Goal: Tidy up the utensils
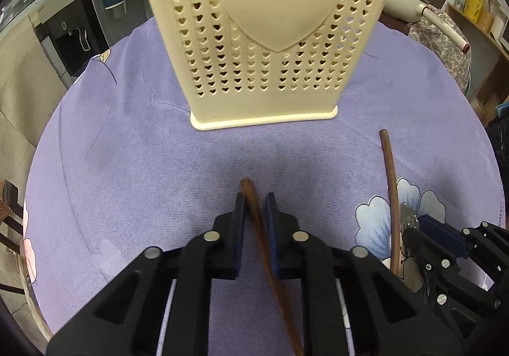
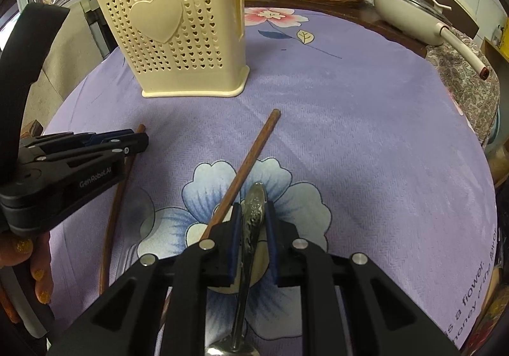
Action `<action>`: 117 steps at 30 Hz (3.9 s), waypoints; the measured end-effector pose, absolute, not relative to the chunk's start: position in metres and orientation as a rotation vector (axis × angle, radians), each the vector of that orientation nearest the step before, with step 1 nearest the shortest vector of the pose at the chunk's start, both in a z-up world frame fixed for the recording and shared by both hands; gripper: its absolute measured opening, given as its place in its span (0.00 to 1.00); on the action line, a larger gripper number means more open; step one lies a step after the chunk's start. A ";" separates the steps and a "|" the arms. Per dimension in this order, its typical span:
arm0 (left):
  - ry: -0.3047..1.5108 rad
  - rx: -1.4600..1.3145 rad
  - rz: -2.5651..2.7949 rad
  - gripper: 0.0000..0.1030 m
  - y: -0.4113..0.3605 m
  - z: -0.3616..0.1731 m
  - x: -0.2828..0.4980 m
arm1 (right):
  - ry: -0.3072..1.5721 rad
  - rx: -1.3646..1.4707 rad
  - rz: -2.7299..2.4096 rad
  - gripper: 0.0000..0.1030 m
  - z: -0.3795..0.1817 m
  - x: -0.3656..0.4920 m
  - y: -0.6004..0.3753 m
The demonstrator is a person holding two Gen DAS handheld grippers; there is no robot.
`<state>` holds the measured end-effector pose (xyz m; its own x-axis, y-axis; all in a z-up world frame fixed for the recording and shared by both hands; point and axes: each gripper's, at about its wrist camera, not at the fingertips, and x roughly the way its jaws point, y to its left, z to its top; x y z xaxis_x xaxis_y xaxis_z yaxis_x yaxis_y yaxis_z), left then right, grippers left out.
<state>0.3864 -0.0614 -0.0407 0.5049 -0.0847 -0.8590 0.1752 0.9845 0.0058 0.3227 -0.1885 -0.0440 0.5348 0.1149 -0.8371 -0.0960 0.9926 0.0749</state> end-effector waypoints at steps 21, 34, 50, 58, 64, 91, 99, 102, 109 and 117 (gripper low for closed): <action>0.649 -0.068 -0.210 0.07 -0.013 0.090 0.311 | 0.700 0.172 0.328 0.00 0.058 0.254 -0.232; 0.641 -0.088 -0.192 0.07 0.003 0.095 0.299 | 0.754 -0.007 0.349 0.55 0.021 0.287 -0.189; 0.590 -0.096 -0.191 0.07 0.014 0.112 0.288 | 1.068 -0.013 0.449 0.50 -0.025 0.291 -0.128; 0.589 -0.109 -0.186 0.07 0.022 0.112 0.288 | 1.058 -0.110 0.333 0.50 -0.039 0.297 -0.098; 0.585 -0.117 -0.185 0.07 0.027 0.113 0.285 | 1.034 -0.138 0.296 0.47 -0.040 0.320 -0.090; 0.539 -0.109 -0.202 0.07 0.024 0.124 0.260 | 0.689 -0.011 0.455 0.32 0.073 0.259 -0.146; 0.573 -0.079 -0.150 0.07 0.030 0.115 0.275 | 0.684 -0.006 0.450 0.32 0.075 0.256 -0.148; 0.624 -0.078 -0.097 0.35 0.040 0.101 0.299 | 0.690 0.007 0.460 0.32 0.074 0.255 -0.149; 0.762 -0.069 -0.003 0.75 0.037 0.033 0.362 | 0.683 0.018 0.462 0.32 0.074 0.251 -0.149; 0.914 -0.010 0.026 0.59 0.015 -0.027 0.410 | 0.688 0.040 0.465 0.32 0.074 0.246 -0.157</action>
